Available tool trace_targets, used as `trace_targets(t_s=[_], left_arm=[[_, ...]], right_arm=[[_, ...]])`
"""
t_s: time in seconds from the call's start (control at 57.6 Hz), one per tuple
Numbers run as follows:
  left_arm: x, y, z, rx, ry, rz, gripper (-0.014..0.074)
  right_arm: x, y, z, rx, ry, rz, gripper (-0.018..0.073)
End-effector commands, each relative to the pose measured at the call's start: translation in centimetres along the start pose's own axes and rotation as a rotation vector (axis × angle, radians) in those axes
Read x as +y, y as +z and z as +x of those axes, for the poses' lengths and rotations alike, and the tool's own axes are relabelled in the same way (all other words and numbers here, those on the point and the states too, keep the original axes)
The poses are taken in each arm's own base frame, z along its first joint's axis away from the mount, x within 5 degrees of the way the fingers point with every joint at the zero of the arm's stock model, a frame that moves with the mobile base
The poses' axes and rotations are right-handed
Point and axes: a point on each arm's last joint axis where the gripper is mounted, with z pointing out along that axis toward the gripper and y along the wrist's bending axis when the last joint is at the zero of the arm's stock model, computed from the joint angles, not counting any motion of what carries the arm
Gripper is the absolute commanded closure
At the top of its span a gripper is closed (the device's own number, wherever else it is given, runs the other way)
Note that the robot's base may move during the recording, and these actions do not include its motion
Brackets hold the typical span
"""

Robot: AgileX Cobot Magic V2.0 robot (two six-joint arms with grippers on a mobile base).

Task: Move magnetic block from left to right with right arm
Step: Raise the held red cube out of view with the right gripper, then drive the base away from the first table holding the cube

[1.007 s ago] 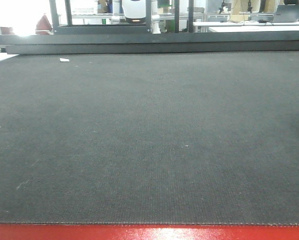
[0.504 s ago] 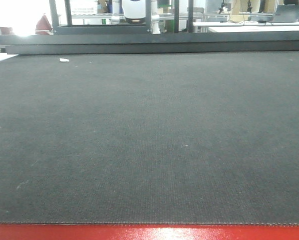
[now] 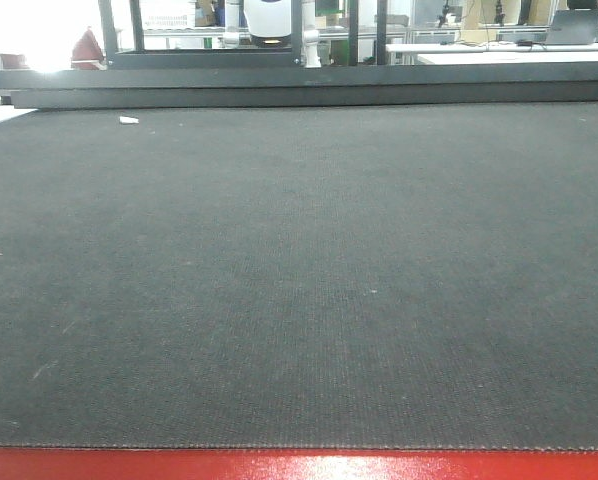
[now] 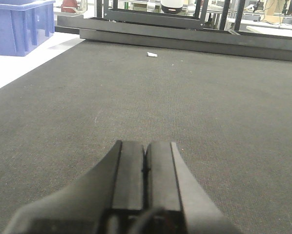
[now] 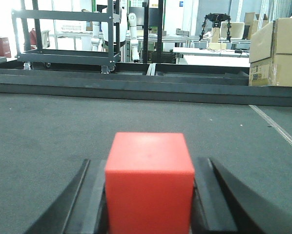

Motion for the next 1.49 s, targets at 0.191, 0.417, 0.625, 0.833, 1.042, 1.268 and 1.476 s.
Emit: trace_targets(t_s=[0.191,0.417,0.625,0.833,1.042,1.268,1.476], left_arm=[[0.00,-0.07,-0.54,-0.086,-0.005,0.004,0.0713],[0.00,-0.07,-0.54,-0.086,-0.005,0.004,0.0713],[0.00,-0.07,-0.54,-0.086,-0.005,0.004,0.0713],[0.00,-0.07,-0.54,-0.086,-0.005,0.004,0.0713],[0.00,-0.07,-0.54,-0.086,-0.005,0.004,0.0713],[0.00,-0.07,-0.54,-0.086,-0.005,0.004,0.0713],[0.00,-0.07,-0.54,-0.086,-0.005,0.004,0.0713]], right_arm=[[-0.03,-0.10,-1.76,-0.112,-0.007,0.007,0.0315],[-0.03,-0.10,-1.76,-0.112,-0.007,0.007,0.0315],[-0.03,-0.10,-1.76,-0.112,-0.007,0.007,0.0315],[-0.03,-0.10,-1.76,-0.112,-0.007,0.007,0.0315],[-0.03,-0.10,-1.76,-0.112,-0.007,0.007,0.0315],[-0.03,-0.10,-1.76,-0.112,-0.007,0.007,0.0315],[-0.03,-0.10,-1.76,-0.112,-0.007,0.007,0.0315]])
